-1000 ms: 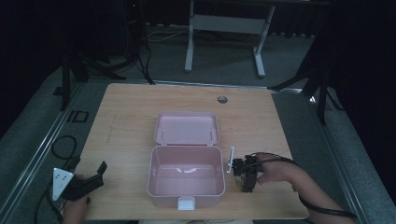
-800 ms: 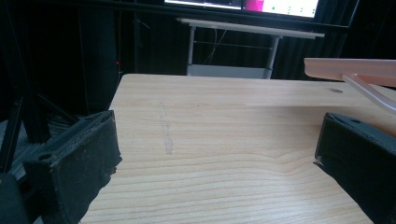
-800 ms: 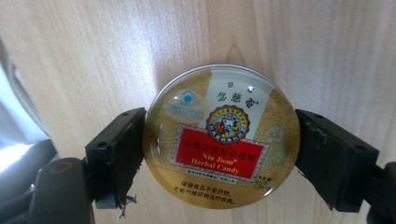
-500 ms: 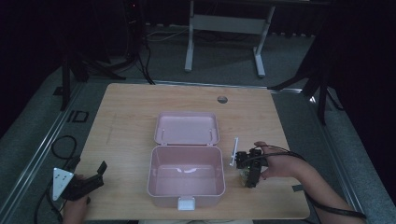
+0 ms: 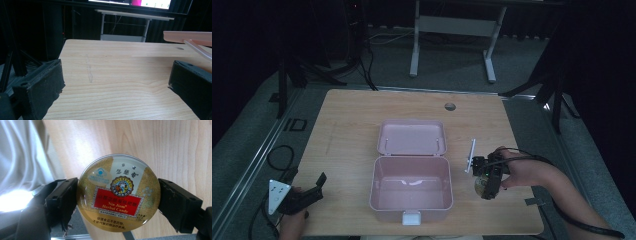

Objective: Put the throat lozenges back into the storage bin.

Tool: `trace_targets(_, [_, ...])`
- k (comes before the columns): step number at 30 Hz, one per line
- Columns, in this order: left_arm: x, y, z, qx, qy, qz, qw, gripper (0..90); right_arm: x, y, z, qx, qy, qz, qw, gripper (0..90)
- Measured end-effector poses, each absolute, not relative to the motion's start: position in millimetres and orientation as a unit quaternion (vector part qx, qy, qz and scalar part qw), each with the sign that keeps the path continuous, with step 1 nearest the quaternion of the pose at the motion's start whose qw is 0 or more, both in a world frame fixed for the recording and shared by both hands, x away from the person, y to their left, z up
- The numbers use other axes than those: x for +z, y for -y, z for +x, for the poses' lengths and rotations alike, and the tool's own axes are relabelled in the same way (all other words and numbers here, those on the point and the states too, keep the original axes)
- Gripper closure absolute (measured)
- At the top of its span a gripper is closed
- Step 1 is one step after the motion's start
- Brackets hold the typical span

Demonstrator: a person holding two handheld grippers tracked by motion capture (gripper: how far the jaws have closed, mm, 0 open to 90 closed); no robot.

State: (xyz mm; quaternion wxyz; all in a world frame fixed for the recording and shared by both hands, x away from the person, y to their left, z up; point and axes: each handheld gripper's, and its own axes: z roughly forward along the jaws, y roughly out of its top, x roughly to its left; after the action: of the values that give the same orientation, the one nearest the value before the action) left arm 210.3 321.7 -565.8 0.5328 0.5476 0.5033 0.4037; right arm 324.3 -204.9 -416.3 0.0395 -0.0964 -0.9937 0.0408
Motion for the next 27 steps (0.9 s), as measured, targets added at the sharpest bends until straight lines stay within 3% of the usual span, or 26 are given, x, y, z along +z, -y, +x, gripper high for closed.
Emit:
trace_targets(11, [-566, -322, 210, 0.404, -0.503, 0.548, 0.532, 0.3, -382, 184, 319, 0.025, 0.996, -0.090, 0.009, 19.9])
trace_targets(27, [-566, -322, 210, 0.403, -0.502, 0.547, 0.535, 0.3, -368, 117, 306, 0.006, 0.999, -0.021, 0.029, 19.9])
